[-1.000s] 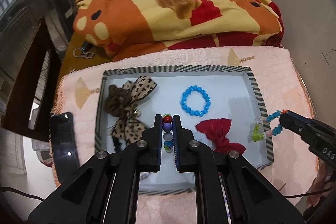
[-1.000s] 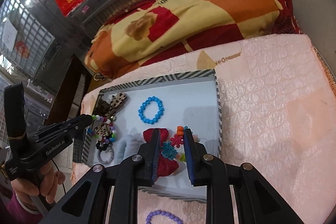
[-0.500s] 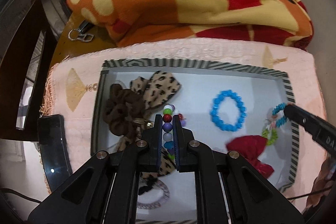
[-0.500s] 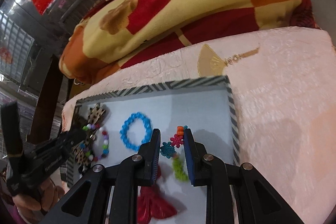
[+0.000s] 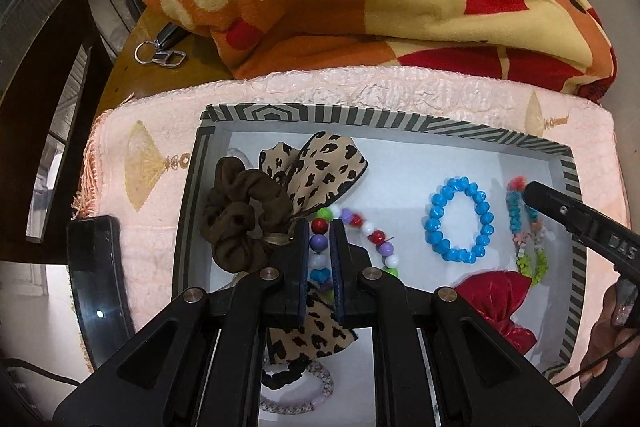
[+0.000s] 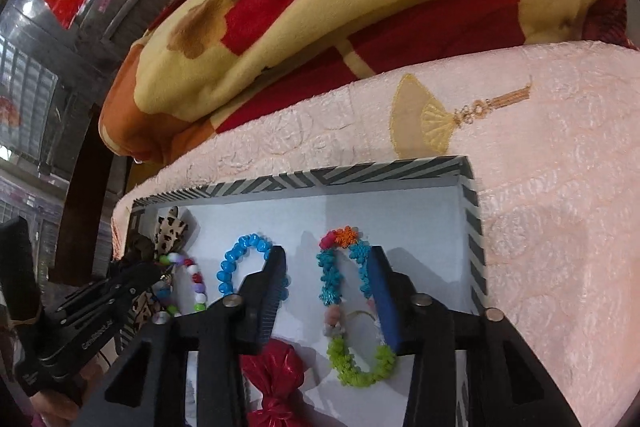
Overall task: Organize jewelry
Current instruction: 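Carry both bracelets into the tray and open both tools to release, then withdraw both tools from the tray toward the last two bracelets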
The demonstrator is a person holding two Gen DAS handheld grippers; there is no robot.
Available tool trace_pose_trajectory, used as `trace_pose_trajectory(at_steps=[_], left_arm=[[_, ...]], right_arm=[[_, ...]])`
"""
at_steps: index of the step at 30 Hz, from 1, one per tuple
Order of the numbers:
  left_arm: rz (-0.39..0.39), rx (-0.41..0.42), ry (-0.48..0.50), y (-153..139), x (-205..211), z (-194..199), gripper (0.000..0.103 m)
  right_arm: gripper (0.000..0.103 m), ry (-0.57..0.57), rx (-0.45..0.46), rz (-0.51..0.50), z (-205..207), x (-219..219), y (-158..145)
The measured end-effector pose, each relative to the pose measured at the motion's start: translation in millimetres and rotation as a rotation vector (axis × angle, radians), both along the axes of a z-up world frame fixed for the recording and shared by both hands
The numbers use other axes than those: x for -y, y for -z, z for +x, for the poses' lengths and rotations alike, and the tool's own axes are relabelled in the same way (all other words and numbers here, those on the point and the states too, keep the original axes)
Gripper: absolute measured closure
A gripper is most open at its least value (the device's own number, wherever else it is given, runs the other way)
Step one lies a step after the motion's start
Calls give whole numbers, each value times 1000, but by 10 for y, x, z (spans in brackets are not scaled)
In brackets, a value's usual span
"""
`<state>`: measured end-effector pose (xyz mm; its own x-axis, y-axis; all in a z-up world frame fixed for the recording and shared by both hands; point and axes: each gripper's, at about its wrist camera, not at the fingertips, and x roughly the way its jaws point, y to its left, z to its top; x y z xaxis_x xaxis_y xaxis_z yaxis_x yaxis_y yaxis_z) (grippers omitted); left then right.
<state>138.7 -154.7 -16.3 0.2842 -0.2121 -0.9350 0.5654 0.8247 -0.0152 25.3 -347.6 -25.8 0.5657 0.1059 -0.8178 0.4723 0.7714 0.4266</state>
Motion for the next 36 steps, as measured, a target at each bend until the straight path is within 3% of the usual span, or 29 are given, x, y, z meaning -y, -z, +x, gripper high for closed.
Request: trace_pose_trajectory(at_steps=[3,16,20,27,36], left_arm=[[-15,-19,-4,-2,-12,2,79],[-29,48,17,-256,-81,-301,63],[-28,56,8,-305,-134,-401,62],[-35,69,-3,-381,-249,-597,55],[-44,93,2,-465,-390,-908,55]], right_arm=[[62,5,-13,10,-59,17,-30],[61,7,1,-69,-481,-249,-230],[60,3,-19,-140,-588,-342,-268],[59,3,-9,-171,-799,-492,-370],[59,-18,-5,-214,-1079,-701,-472]])
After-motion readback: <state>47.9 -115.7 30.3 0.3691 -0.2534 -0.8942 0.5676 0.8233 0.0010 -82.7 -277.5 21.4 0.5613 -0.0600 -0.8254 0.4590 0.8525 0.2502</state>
